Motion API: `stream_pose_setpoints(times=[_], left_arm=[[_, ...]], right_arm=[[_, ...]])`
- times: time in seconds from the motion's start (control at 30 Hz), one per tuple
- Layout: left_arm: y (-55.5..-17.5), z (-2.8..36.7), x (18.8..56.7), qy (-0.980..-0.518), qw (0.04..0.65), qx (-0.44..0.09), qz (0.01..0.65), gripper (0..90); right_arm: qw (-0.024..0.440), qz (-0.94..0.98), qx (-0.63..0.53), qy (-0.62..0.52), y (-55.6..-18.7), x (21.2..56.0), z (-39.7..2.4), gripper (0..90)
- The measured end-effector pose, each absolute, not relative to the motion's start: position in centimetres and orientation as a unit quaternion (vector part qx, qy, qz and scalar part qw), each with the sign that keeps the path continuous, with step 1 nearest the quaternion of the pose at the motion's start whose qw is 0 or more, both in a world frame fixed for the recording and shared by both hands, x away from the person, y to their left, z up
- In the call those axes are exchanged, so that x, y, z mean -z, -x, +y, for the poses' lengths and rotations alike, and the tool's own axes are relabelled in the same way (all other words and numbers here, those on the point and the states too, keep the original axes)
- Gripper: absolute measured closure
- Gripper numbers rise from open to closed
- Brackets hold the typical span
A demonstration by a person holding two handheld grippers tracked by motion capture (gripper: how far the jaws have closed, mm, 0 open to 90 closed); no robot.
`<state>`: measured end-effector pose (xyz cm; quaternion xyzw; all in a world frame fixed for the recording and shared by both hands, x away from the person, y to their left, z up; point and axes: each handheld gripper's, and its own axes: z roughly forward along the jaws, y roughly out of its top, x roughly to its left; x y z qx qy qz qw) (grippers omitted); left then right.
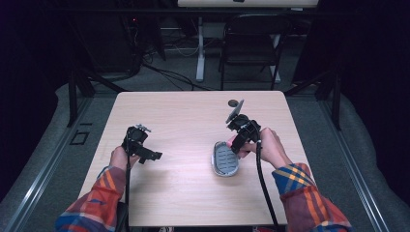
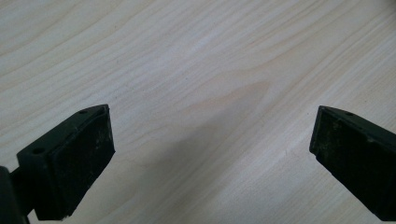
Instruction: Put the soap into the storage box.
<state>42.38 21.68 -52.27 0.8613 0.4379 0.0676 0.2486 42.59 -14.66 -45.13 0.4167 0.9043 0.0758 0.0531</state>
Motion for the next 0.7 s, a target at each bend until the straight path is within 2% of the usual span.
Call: stream_pose_setpoints(times=[0.7], left_arm=[[-42.5,21.5,52.4,-0.862,0.248,-0.067,0.437,0.0]], right_arm=[[0.043,0.908,-0.067,-0.411,-42.8,46.1,-13.2,37.2]])
